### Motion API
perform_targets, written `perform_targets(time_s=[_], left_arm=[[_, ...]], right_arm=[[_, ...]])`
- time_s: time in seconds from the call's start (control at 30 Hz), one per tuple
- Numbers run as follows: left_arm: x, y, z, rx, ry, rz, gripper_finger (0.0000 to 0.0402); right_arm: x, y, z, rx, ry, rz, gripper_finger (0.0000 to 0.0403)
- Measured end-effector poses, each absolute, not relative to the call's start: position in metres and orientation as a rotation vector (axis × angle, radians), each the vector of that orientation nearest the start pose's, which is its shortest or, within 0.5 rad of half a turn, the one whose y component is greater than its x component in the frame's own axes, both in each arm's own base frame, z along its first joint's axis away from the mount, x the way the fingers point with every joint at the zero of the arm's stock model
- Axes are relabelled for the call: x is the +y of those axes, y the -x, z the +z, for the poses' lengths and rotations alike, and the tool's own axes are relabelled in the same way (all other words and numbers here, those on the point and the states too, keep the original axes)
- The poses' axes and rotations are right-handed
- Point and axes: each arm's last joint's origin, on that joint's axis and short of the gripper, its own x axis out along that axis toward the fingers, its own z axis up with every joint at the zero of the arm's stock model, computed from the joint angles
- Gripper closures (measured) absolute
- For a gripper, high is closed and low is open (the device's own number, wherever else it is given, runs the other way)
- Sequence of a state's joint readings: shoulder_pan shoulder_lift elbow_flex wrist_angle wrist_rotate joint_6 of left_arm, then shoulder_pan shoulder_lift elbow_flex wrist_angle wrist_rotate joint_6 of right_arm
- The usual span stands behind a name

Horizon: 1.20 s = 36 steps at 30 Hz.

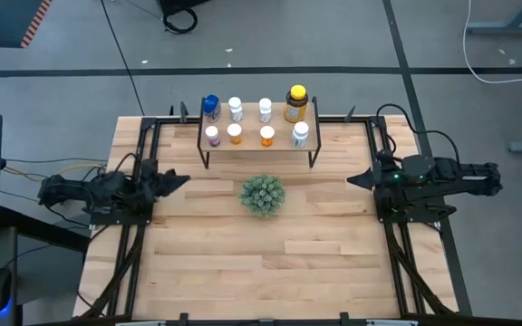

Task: Pick and place medicine bottles onto shelf by color
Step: Return to Home Position

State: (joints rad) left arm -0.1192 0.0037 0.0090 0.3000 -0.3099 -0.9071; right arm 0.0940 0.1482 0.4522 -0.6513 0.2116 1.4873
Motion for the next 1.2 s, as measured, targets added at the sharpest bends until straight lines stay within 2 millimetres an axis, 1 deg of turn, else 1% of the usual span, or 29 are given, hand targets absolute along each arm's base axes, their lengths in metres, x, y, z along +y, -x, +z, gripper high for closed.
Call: perform_targets(time_s=[0.13, 0.2, 0.33, 0.47, 0.57, 0.67, 0.7, 0.77, 0.87, 1.03, 1.1, 1.2], left_arm=[[-0.002, -0.094, 0.186, -0.264, 0.657, 0.121, 0.0398], [-0.002, -0.095, 0.183, -0.219, 0.546, 0.142, 0.0395], [-0.003, -0.096, 0.177, -0.151, 0.382, 0.168, 0.0385], [-0.003, -0.096, 0.175, -0.123, 0.278, 0.177, 0.0378], [-0.003, -0.096, 0.175, -0.120, 0.249, 0.179, 0.0379], [-0.003, -0.096, 0.175, -0.121, 0.250, 0.179, 0.0384], [-0.003, -0.096, 0.175, -0.120, 0.250, 0.179, 0.0385], [-0.003, -0.096, 0.175, -0.122, 0.251, 0.179, 0.0387], [-0.003, -0.096, 0.175, -0.120, 0.251, 0.179, 0.0386], [-0.003, -0.096, 0.175, -0.121, 0.252, 0.179, 0.0377], [-0.003, -0.096, 0.175, -0.121, 0.252, 0.179, 0.0375], [-0.003, -0.096, 0.175, -0.121, 0.253, 0.179, 0.0376]], right_arm=[[0.000, -0.066, 0.244, 0.176, -1.332, -0.306, 0.0380], [0.000, -0.066, 0.243, 0.184, -1.282, -0.300, 0.0380], [0.000, -0.063, 0.244, 0.185, -1.148, -0.271, 0.0380], [0.000, -0.059, 0.245, 0.179, -1.014, -0.242, 0.0380], [-0.001, -0.054, 0.241, 0.203, -0.946, -0.243, 0.0380], [-0.001, -0.049, 0.228, 0.226, -0.910, -0.246, 0.0380], [-0.001, -0.051, 0.223, 0.237, -0.906, -0.250, 0.0380], [0.000, -0.056, 0.216, 0.250, -0.898, -0.248, 0.0380], [0.001, -0.071, 0.206, 0.143, -0.898, -0.177, 0.0380], [0.003, -0.092, 0.175, 0.001, -0.917, -0.135, 0.0380], [0.003, -0.097, 0.169, -0.091, -0.913, -0.081, 0.0381], [0.003, -0.097, 0.171, -0.083, -0.812, -0.087, 0.0387]])
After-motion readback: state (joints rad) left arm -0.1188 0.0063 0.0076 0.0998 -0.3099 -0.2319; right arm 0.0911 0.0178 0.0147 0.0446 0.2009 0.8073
